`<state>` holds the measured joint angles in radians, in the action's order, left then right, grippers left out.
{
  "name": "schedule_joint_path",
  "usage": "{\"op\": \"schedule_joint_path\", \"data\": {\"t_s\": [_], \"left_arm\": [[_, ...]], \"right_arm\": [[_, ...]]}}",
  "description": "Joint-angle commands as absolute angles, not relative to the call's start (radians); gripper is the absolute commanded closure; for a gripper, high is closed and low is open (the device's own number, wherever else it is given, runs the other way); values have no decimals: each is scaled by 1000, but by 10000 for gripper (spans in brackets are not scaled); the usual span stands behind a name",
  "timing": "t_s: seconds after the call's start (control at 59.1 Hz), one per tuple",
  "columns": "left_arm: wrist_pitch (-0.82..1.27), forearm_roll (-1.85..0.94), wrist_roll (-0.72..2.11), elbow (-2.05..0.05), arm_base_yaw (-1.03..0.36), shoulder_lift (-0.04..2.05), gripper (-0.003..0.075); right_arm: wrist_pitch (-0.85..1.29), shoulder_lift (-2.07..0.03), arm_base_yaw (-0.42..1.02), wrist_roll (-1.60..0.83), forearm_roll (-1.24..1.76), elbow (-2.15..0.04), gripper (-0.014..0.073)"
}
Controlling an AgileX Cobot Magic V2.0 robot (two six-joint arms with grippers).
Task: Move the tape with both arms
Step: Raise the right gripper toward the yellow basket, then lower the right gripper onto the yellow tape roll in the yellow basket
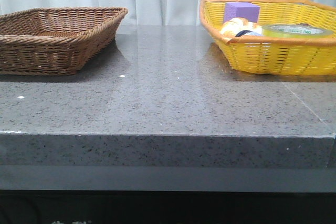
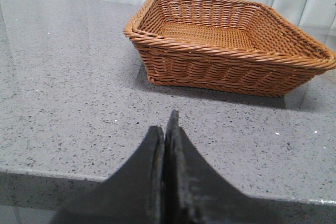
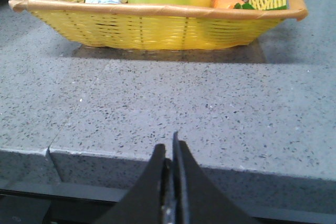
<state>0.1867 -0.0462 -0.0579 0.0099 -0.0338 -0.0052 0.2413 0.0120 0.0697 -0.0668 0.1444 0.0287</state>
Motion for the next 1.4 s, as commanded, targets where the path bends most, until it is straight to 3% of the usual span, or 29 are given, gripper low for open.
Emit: {"op": "schedule_joint_path", "data": {"t_s": [0.0,0.845,1.099,1.386], "left_arm": [[99,-53,-63,47,-31,-24,740],[60,-53,-63,31,-31,-24,740],[121,7,-63,-156,-31,59,740],[130,0,-63,-433,-31,376,740]], "right_arm": [[166,36,67,-68,149,1,662],[133,36,67,-69,152,-1,662],[124,2,67,-68,176,-163,660],[112,-246,67,-68,176,-440,652]]}}
